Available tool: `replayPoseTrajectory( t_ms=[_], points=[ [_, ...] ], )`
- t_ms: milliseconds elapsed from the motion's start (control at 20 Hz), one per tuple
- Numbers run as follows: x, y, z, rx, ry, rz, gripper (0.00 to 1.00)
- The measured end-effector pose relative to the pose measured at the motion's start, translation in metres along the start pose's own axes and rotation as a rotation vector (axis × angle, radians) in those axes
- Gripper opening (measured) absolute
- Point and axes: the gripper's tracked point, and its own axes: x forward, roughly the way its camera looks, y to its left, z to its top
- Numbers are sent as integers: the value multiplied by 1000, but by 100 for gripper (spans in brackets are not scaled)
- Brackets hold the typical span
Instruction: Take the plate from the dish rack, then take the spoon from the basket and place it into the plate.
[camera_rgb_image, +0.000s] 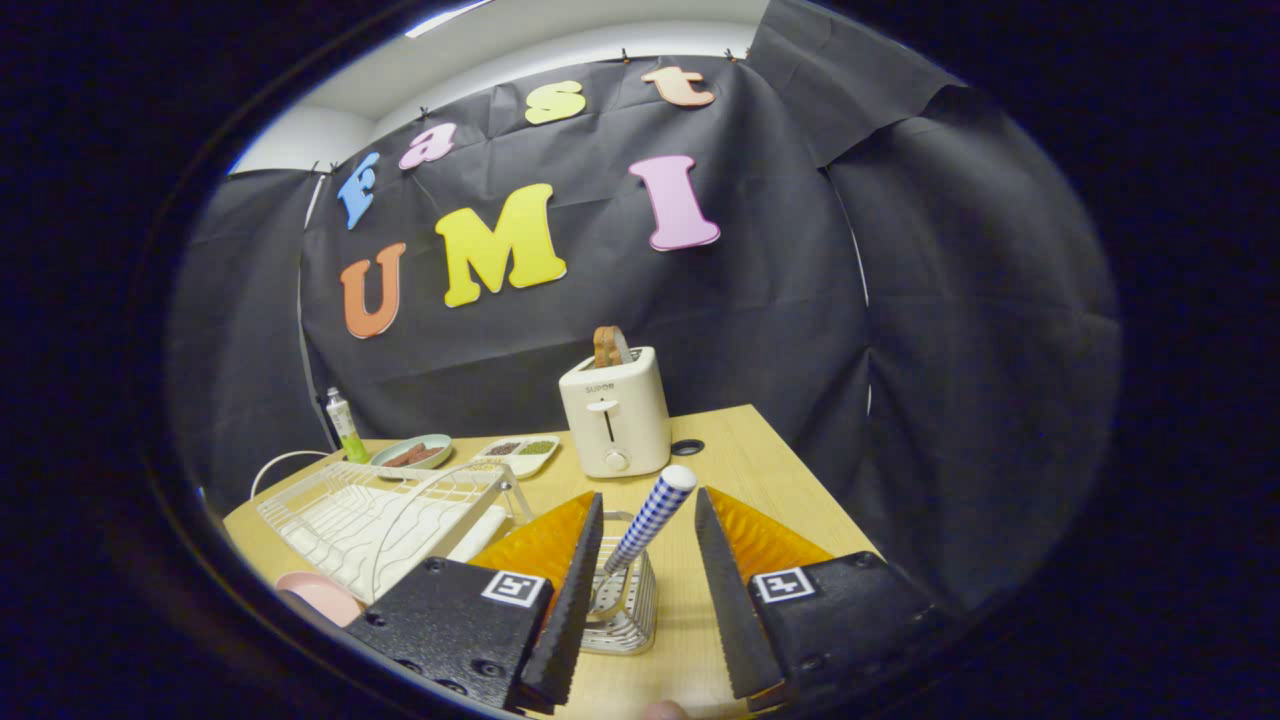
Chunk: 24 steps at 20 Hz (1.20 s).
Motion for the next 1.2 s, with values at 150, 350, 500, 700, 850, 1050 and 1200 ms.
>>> replayPoseTrajectory(
  t_ms=[150, 350, 500, 700, 850, 1050, 1200],
  points=[
    [4, 5, -1, 30, 15, 14, 45],
    [-4, 17, 2, 38, 24, 19, 26],
    [-9, 32, 5, 37, 26, 27, 20],
    [-12, 45, 7, 42, 31, 7, 12],
    [-13, 46, 11, 36, 24, -38, 9],
    [-26, 43, 39, 5, -40, -113, 8],
    [-50, 50, 70, -32, -110, -156, 8]
  ],
)
